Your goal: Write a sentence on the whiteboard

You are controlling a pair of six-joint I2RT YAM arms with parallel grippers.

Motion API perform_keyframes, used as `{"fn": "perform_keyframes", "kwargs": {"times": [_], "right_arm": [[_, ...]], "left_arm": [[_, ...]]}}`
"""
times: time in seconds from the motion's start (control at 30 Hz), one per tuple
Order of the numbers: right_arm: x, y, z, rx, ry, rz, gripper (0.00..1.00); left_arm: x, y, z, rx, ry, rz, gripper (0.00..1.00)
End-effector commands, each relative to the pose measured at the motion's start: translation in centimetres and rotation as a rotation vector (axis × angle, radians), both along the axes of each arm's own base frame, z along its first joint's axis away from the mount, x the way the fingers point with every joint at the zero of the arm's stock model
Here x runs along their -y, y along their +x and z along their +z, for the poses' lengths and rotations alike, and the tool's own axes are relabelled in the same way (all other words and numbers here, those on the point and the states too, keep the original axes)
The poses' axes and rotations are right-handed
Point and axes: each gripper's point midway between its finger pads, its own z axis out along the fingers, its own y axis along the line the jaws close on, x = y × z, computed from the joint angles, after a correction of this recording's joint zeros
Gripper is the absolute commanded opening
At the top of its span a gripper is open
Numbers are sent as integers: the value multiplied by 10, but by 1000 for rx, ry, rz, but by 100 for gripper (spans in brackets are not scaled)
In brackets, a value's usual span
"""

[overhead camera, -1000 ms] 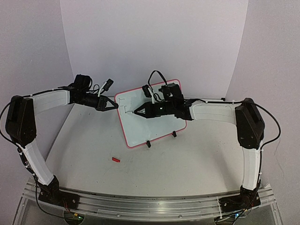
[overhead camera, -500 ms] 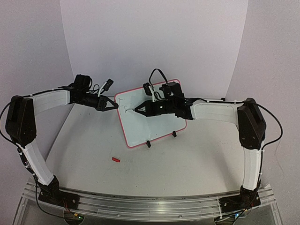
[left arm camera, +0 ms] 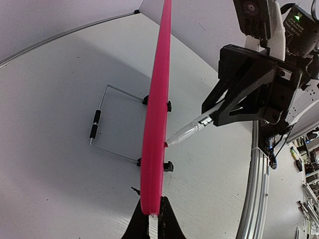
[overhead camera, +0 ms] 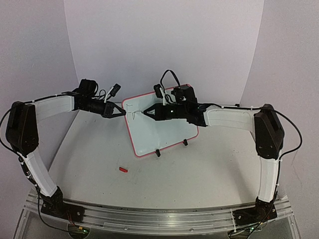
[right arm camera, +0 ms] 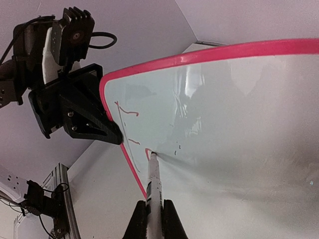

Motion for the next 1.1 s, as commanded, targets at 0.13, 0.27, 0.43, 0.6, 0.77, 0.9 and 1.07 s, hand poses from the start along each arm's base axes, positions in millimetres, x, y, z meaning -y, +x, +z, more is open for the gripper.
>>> {"fn": "perform_keyframes", "kwargs": {"times": [0.13,0.27,0.43,0.6,0.77,0.9,1.07], "right_arm": [[7,7,35,57,71,-39,0],[6,5,26,42,58,-30,0],[6,0,15,17,35,-5,0],[9,-5,2,-5,6,5,0],[14,-7,1,-1,-12,-8,0],[19,-7,2,5,-21,-24,0],[26,-6,20,48,-11,-60,0]], "left_arm": [[12,-13,14,35,8,-50,0],[12,-13,14,36,9,-52,0],[12,-13,15,38,8,-52,0],[12,-13,14,37,9,-51,0],[12,-14,14,37,9,-51,0],[12,-13,15,39,8,-51,0],[13,-14,15,39,8,-52,0]]}}
